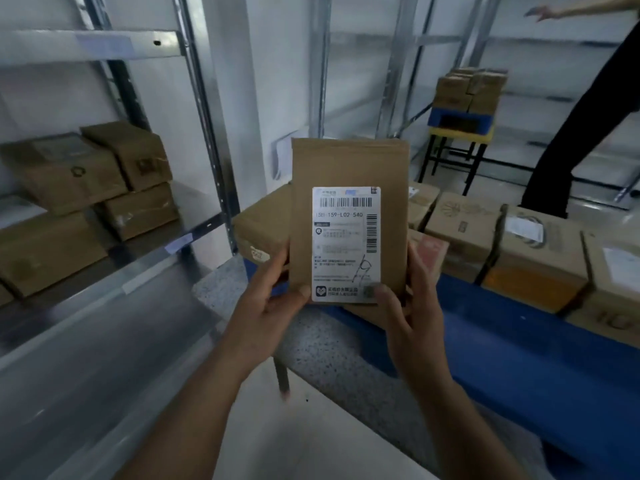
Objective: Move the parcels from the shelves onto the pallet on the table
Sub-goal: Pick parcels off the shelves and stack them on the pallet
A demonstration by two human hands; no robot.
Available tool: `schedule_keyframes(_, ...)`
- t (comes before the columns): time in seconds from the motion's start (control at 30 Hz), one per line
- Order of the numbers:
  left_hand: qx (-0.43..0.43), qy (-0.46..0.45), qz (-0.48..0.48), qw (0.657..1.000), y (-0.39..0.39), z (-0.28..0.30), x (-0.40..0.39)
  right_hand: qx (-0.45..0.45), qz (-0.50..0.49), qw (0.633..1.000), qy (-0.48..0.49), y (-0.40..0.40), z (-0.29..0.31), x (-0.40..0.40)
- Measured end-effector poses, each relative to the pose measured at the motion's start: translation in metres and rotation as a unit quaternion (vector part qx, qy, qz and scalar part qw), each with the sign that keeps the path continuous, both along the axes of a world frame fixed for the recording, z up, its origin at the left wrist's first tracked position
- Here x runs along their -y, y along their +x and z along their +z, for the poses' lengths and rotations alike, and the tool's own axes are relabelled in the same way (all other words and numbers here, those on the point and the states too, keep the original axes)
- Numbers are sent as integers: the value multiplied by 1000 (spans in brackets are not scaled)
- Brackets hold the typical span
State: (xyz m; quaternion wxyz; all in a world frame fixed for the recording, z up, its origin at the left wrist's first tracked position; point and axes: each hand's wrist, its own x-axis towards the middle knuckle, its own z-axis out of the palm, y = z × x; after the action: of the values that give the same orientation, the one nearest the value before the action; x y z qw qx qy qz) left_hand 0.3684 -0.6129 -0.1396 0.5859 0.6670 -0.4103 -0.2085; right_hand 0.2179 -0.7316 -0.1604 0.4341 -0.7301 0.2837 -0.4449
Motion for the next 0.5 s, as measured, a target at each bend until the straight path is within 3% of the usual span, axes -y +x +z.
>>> schedule_keyframes(0.23,46,27,-145,988,-39,8,73,22,-131,991,22,-62,-1,36)
schedule_keyframes(0.37,123,45,-210,969,-57,10,113,32,-192,980,41,-93,-2,52)
schedule_keyframes(0.5,145,54,-266,951,-78,10,145,19,-251,966,64,-120,-8,67)
